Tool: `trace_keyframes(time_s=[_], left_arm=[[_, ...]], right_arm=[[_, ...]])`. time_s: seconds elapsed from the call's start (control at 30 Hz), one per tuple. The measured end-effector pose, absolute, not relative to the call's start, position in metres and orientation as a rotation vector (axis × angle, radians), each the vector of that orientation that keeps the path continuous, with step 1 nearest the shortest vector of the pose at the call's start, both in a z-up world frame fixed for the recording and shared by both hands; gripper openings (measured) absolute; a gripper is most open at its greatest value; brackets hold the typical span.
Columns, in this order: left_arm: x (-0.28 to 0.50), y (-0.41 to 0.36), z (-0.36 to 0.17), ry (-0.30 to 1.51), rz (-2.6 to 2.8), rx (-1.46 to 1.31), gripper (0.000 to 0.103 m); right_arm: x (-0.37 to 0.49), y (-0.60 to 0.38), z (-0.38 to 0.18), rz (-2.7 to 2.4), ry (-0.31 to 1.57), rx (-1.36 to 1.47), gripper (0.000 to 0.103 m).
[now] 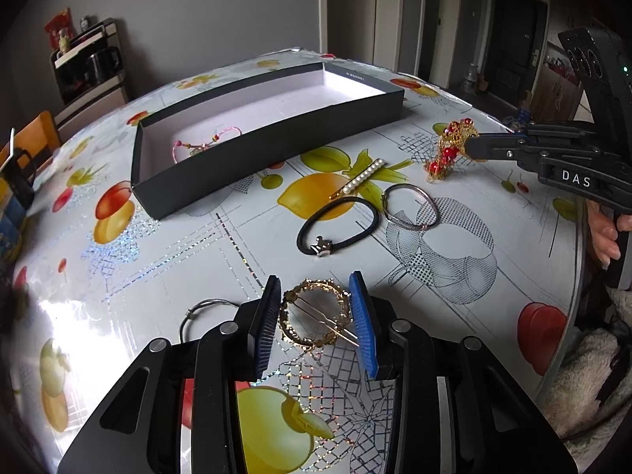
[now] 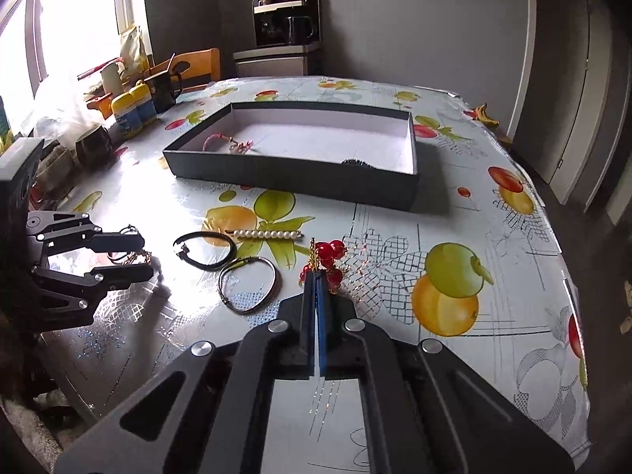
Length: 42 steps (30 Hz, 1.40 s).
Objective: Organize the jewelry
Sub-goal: 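Lower the brooch and pendant into the black box and open both tools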
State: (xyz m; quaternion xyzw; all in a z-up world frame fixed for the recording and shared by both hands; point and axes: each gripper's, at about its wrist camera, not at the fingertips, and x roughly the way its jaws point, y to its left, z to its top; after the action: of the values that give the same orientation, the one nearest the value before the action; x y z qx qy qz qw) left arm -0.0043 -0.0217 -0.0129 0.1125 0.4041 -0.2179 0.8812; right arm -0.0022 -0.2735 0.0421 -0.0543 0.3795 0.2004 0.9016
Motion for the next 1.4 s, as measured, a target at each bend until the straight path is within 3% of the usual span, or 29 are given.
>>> trace_keyframes(time_s=[0.27,0.63,0.83,1.4], left_arm=[[0.002,-0.013,0.034,0.762,-0.427,0.242,0.037],[0.083,-0.012,0.089,0.670,-0.343,0.248,0.037],[0.148,-0.003,0.073,0.724,-0.296,0.175,0.037],[0.240,0.029,0.001,0.869,-0.140,0.104,0.037]], right_arm=[[0.011,-0.287,0.091,0.389,0.675,-0.095,0.000],[0.079,-0.280,0.133,0.335,0.575,-0.074,0.000],[0.126,-0.264,0.125,0.303,0.553,-0.041,0.001],[0.210,-0.223,0.035,0.301,0.773,-0.088,0.001]])
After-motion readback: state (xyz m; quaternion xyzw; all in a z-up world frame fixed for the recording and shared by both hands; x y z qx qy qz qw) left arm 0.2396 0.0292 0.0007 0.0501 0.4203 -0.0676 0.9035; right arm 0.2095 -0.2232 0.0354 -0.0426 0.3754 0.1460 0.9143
